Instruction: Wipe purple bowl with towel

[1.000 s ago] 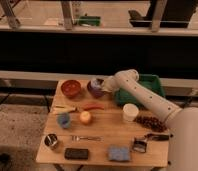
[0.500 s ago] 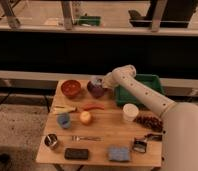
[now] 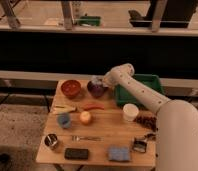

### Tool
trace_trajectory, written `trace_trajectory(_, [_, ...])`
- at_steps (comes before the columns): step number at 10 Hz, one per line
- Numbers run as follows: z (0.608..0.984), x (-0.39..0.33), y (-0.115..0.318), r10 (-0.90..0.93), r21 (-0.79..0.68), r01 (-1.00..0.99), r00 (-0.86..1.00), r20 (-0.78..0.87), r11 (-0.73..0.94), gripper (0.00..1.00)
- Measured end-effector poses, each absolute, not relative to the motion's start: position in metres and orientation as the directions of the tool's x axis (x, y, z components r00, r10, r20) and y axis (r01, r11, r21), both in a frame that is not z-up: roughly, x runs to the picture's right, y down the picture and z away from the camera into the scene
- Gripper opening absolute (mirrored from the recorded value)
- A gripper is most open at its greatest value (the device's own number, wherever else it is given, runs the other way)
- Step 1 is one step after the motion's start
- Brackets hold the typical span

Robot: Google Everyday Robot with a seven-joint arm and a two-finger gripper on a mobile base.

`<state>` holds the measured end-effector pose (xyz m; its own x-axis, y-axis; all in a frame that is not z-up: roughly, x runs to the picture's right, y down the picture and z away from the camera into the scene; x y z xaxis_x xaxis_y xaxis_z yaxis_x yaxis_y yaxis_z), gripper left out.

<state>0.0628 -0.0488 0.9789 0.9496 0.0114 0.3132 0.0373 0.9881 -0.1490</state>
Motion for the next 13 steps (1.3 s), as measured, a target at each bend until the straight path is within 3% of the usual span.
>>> trace_trajectory(5, [1.001,0.054,-0.058,-0.002,-0.157,0.053,0.951,0.309,0.986,0.03])
trace_trajectory(13, [1.002,0.014,-0.059,-0.022,-0.153,0.083,0.931,0.364,0.985,0.03])
